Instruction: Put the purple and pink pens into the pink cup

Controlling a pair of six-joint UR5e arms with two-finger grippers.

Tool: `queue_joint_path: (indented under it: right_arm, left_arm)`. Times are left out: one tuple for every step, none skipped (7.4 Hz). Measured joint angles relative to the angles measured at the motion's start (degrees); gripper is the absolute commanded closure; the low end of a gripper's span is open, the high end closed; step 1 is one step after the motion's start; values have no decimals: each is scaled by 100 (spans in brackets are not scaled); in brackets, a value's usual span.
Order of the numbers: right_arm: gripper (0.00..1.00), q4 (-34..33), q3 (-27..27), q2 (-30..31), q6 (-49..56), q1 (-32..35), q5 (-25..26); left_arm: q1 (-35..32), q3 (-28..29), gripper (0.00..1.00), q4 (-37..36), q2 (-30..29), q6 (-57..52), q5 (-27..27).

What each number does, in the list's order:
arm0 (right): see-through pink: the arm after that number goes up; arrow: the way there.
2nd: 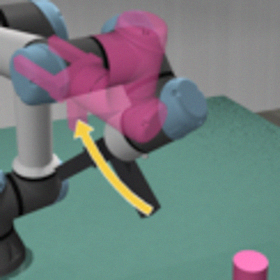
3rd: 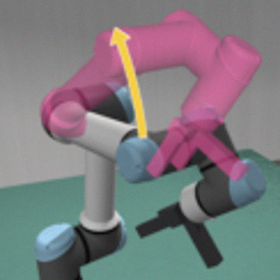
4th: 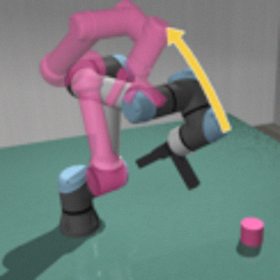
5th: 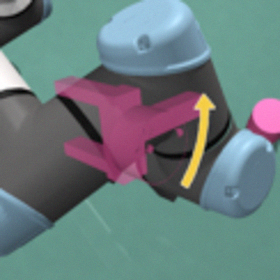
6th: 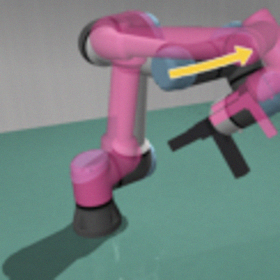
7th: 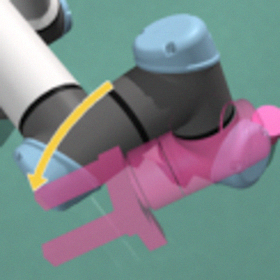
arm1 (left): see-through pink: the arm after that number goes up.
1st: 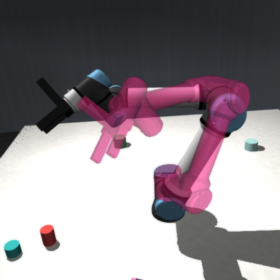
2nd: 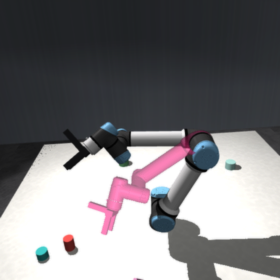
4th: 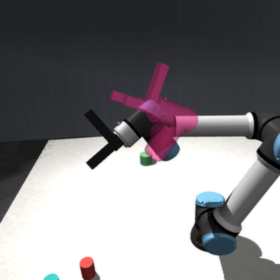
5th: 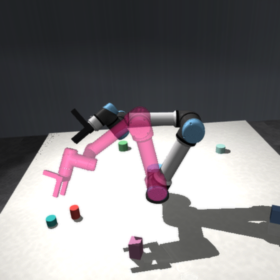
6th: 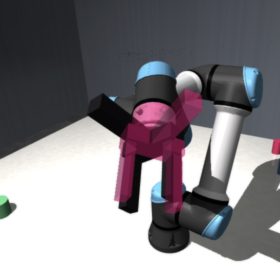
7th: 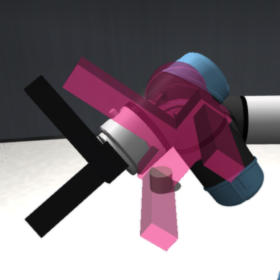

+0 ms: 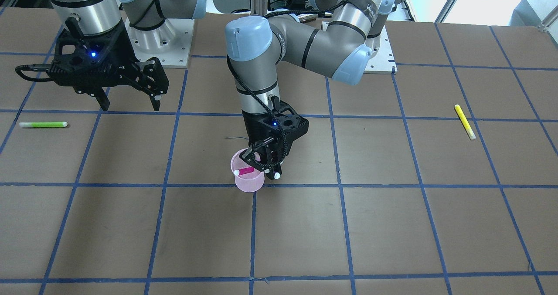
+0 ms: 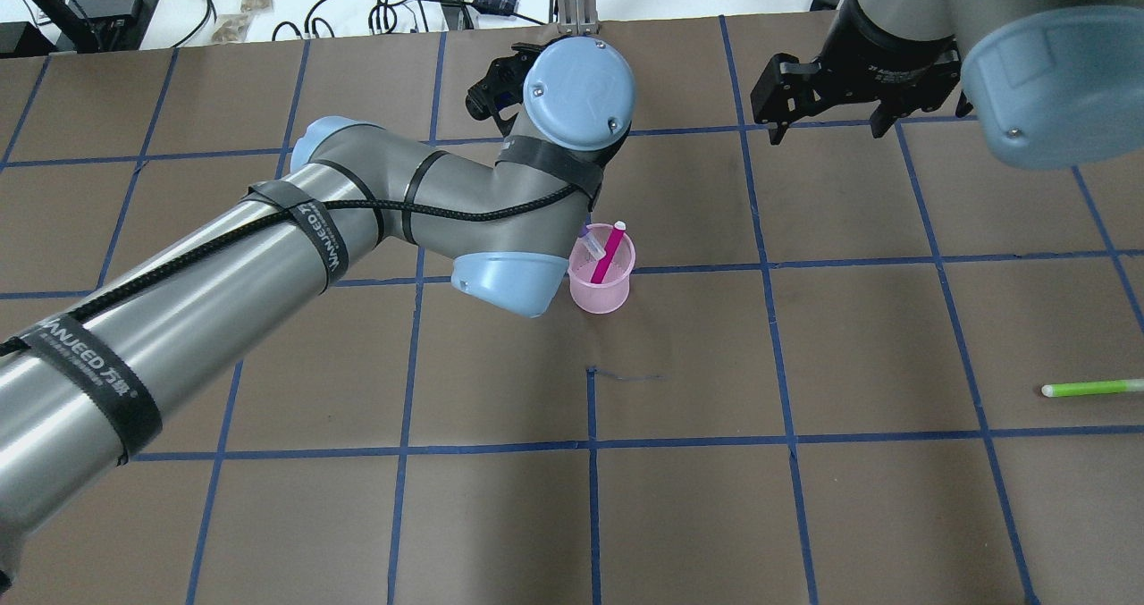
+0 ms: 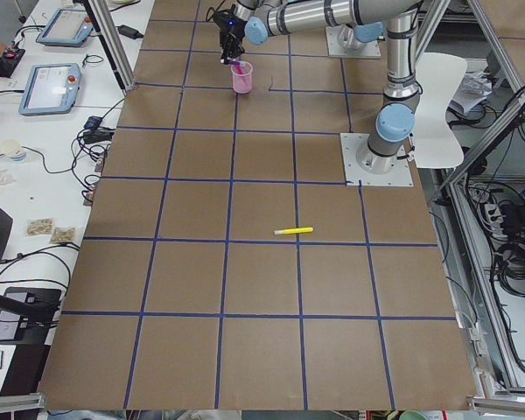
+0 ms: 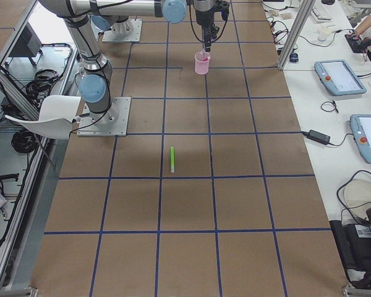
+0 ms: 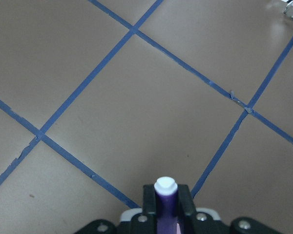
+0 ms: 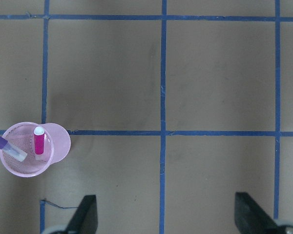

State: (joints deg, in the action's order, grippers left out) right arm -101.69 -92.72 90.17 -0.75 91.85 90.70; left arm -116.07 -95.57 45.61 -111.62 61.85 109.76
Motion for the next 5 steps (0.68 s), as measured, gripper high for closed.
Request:
queue_joint_path:
  right_arm:
    - [0, 5, -5, 0, 2, 0, 7]
    - [0, 17, -7, -1, 12, 0, -28]
    - [0, 23, -9, -5, 27, -1, -52]
    - [0, 24, -9, -7, 46, 0, -58]
    - [0, 19, -10, -8, 63, 0, -58]
  left_arm:
    - [-65, -43, 100, -25, -48, 71, 87]
    - [-103, -95, 100, -39, -75, 111, 129]
    - [-153, -143, 100, -47, -91, 134, 153]
    - [-225, -172, 84, -51, -100, 172, 170]
    - [-292, -186, 11, -52, -103, 248, 180]
